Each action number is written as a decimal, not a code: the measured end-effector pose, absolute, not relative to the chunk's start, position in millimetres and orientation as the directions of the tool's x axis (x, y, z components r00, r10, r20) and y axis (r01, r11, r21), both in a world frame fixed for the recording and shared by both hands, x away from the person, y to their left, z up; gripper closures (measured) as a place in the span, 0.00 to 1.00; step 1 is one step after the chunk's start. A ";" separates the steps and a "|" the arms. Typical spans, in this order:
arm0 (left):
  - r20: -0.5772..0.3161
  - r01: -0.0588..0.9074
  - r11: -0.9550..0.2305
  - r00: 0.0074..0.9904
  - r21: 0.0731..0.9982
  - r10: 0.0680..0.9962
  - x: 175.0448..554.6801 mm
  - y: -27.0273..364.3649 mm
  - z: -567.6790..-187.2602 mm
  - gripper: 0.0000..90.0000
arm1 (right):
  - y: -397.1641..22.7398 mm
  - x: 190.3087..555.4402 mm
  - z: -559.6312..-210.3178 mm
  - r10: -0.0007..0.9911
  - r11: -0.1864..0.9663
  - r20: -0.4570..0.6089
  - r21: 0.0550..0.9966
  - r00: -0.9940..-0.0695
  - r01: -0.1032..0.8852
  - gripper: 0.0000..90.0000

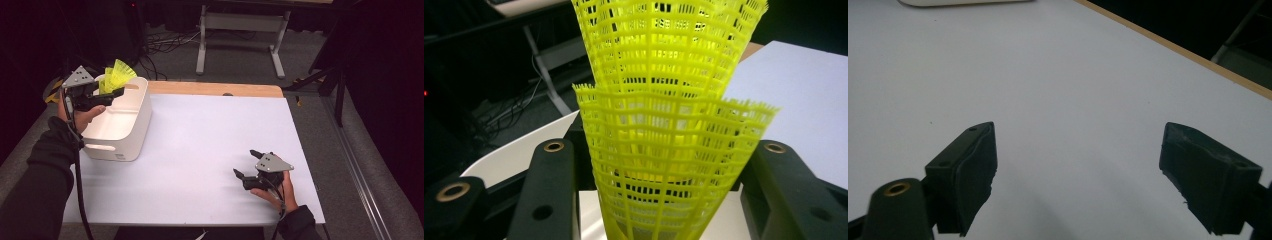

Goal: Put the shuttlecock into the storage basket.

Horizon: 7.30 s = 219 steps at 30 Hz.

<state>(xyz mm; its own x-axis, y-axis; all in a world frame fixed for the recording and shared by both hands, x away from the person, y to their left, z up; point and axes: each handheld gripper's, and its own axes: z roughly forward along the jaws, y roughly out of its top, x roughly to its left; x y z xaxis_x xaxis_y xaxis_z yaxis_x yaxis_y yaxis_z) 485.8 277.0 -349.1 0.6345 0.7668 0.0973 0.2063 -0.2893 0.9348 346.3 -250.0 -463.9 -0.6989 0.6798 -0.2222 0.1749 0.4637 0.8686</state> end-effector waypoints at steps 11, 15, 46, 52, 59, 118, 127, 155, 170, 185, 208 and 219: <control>0.086 0.298 -0.330 0.612 0.896 0.786 505.6 277.7 -358.1 0.58 | -248.7 348.5 -465.3 0.672 0.466 -0.218 0.868 -0.708 0.175 0.19; 0.089 0.334 -0.346 0.594 0.877 0.799 511.9 276.5 -362.1 0.59 | -246.7 349.2 -466.4 0.663 0.475 -0.220 0.863 -0.715 0.175 0.19; 0.099 0.482 -0.447 0.589 0.754 0.802 534.8 262.1 -381.4 0.56 | -237.3 351.1 -471.7 0.620 0.512 -0.229 0.843 -0.751 0.166 0.19; 0.076 0.510 -0.454 0.600 0.731 0.797 538.4 258.2 -385.7 0.50 | -235.7 351.4 -472.5 0.613 0.517 -0.227 0.840 -0.756 0.167 0.19; 0.070 0.575 -0.525 0.630 0.628 0.774 544.3 247.5 -395.8 0.26 | -233.9 351.7 -473.8 0.608 0.524 -0.225 0.834 -0.761 0.172 0.19; 0.221 0.232 -0.458 0.639 0.858 0.737 475.1 250.5 -347.2 0.15 | -236.9 343.7 -461.8 0.641 0.509 -0.268 0.849 -0.719 0.138 0.19; 0.221 0.203 -0.443 0.646 0.873 0.731 463.5 252.9 -347.7 0.15 | -237.6 343.1 -460.7 0.647 0.507 -0.272 0.851 -0.712 0.135 0.19; 0.258 0.105 -0.448 0.692 0.888 0.674 433.9 239.5 -343.5 0.11 | -239.1 340.4 -456.5 0.651 0.508 -0.283 0.852 -0.704 0.128 0.19; 0.306 0.022 -0.457 0.714 0.889 0.630 411.6 224.2 -340.6 0.12 | -238.5 339.2 -454.5 0.651 0.502 -0.276 0.855 -0.707 0.128 0.19; 0.324 -0.034 -0.451 0.744 0.892 0.584 393.0 208.8 -343.3 0.13 | -236.4 335.6 -451.7 0.641 0.504 -0.280 0.855 -0.715 0.117 0.19; 0.370 -0.103 -0.476 0.775 0.873 0.512 370.9 188.4 -353.2 0.12 | -230.6 330.3 -448.5 0.624 0.510 -0.283 0.854 -0.728 0.105 0.19; 0.387 -0.115 -0.498 0.782 0.860 0.488 361.1 183.0 -365.3 0.11 | -228.5 328.7 -448.0 0.619 0.513 -0.287 0.853 -0.731 0.100 0.19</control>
<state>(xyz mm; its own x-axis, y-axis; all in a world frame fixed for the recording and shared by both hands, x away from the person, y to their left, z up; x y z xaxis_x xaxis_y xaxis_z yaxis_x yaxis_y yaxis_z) 361.1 183.0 -365.3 0.7819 0.4884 0.3873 -0.1149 -0.4977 0.8597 328.7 -228.5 -448.0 -0.7312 0.6190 -0.2867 0.0997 0.5127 0.8528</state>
